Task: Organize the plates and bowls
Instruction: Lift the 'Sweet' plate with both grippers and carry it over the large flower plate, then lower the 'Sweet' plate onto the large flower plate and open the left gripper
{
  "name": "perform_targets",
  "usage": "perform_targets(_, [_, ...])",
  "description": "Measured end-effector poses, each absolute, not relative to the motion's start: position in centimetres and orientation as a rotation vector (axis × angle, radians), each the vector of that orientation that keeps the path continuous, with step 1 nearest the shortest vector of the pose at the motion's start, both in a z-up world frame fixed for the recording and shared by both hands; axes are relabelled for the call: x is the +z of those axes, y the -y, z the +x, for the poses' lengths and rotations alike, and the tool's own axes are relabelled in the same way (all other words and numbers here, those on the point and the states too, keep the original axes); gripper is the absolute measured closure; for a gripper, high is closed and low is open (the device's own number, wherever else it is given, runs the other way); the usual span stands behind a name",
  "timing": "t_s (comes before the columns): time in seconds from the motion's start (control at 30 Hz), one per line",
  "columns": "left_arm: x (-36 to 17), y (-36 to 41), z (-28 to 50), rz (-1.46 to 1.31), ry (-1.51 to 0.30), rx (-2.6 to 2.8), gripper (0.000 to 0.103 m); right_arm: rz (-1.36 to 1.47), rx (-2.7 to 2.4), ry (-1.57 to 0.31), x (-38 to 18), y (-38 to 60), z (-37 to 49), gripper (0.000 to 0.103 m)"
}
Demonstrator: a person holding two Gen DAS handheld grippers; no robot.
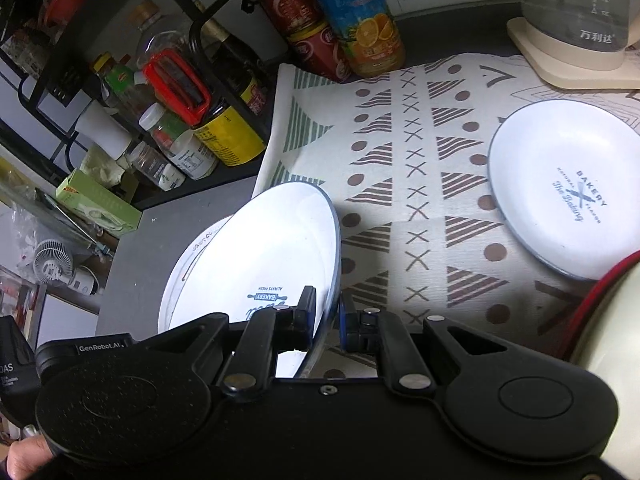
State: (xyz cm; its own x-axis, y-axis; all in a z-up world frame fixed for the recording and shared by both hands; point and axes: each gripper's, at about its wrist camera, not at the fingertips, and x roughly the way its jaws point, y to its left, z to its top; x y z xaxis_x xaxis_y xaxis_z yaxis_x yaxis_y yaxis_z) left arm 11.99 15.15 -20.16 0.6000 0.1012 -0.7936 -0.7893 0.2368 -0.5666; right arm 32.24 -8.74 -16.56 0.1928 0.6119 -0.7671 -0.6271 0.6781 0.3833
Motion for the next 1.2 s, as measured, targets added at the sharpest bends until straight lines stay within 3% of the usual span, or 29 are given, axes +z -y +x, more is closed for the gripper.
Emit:
perform_targets(1.1, [-19.3, -16.8, 13.6, -0.968, -0.839, 0.762, 0.089, -0.052, 0.860, -1.083, -18.2, 6.2, 32.0, 0.097])
perform_targets(1.2, [-18.7, -17.2, 13.4, -0.964, -0.841, 0.771, 0.075, -0.051, 0.857, -1.090, -18.4, 6.0, 32.1, 0.098])
